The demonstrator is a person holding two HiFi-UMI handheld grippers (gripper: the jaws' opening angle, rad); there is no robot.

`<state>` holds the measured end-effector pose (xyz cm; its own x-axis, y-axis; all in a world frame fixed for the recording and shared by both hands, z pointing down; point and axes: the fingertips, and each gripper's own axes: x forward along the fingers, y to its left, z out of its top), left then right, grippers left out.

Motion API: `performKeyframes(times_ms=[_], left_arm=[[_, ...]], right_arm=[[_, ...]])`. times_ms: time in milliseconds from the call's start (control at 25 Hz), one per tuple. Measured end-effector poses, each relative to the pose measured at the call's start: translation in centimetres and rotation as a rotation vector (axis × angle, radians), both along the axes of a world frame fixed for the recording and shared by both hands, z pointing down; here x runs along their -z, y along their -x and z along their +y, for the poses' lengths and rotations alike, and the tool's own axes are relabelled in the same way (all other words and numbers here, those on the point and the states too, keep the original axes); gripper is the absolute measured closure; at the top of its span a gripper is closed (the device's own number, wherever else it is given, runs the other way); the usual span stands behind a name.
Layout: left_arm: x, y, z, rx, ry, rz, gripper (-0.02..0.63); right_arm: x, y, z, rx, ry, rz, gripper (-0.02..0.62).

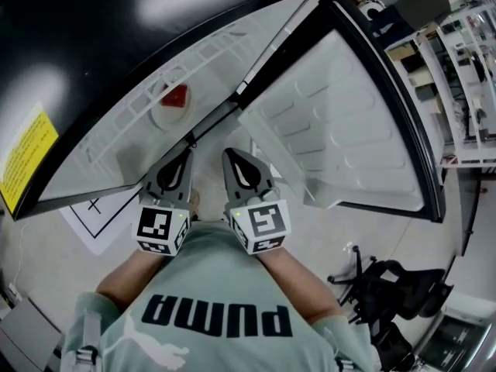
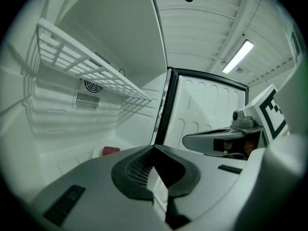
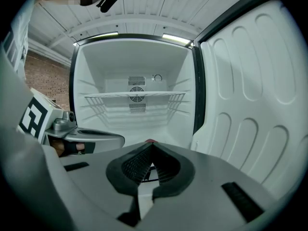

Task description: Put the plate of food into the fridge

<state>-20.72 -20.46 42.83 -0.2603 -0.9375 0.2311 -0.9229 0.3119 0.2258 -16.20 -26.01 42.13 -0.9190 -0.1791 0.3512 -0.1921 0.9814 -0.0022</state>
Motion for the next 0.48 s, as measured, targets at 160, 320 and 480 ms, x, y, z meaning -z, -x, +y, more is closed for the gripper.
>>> performKeyframes(times_ms=[160,320,480], left_arm=[[1.1,-2.6,0.3,0.002,-0.009,-0.001,0.601],[2.6,-5.6,0.6,0.022,-0.018,-0.022,0.601],[3.8,-8.9,1.2,0.06,-0.011,-0.051,0.6]], right_arm=[[0.8,-1.7,0.5,0.023,0.005,-0.031,0.591],[2.3,-4.2,0.7,0.049,-0.011,-0.076,0.592],[3.7,-7.6,0.5,0.052,-0.006,-0.114,0.592]])
